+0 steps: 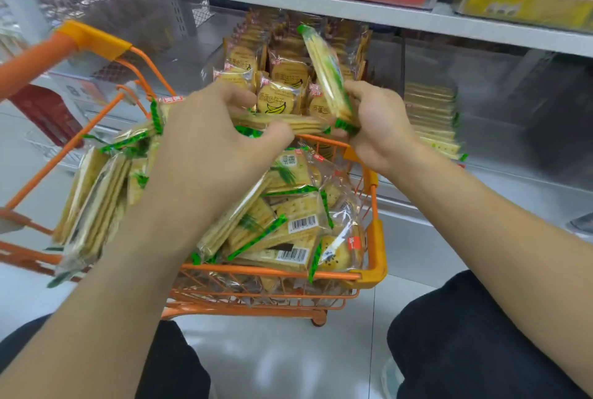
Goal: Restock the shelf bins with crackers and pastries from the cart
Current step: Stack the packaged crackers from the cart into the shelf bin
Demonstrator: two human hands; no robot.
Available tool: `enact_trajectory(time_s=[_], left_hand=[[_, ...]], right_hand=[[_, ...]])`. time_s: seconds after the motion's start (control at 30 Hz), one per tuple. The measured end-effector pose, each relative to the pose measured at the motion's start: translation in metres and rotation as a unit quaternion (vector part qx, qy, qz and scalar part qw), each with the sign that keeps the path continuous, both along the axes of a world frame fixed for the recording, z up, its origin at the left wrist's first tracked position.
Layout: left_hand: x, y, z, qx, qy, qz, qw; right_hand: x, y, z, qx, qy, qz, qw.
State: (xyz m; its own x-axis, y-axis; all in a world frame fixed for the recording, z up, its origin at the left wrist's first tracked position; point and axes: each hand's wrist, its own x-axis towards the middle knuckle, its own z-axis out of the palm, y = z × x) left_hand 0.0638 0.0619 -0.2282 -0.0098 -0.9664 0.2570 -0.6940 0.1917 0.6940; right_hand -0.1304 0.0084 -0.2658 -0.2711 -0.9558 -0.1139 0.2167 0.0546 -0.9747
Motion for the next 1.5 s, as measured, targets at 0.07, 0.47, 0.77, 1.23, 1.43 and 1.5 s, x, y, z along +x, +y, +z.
enact_trajectory(time_s=[0.07, 0.47, 0.77, 1.23, 1.43, 1.5], left_hand=[[-0.007, 0.004, -0.005, -0.014, 0.008, -0.003, 1.0], [-0.042, 0.002, -0.027, 0.122, 0.264, -0.075, 0.954], [-0.057, 0.008, -0.02, 0.293, 0.36, -0.202, 0.862], [-0.098, 0.014, -0.025, 0.309, 0.499, -0.17, 0.792], [-0.118, 0.016, -0.024, 0.287, 0.493, -0.147, 0.808], [-0.124, 0.013, -0.024, 0.274, 0.48, -0.145, 0.821]], right_hand=[[-0.007, 0.009, 0.006, 0.069, -0.076, 0.056, 0.993], [-0.029, 0.045, -0.01, 0.105, -0.096, 0.153, 0.978], [-0.065, 0.052, 0.001, -0.003, 0.089, 0.151, 0.984], [-0.096, 0.068, 0.013, -0.054, 0.358, 0.183, 0.914], [-0.114, 0.074, 0.017, -0.089, 0.393, 0.245, 0.882], [-0.119, 0.074, 0.018, -0.086, 0.398, 0.256, 0.877]])
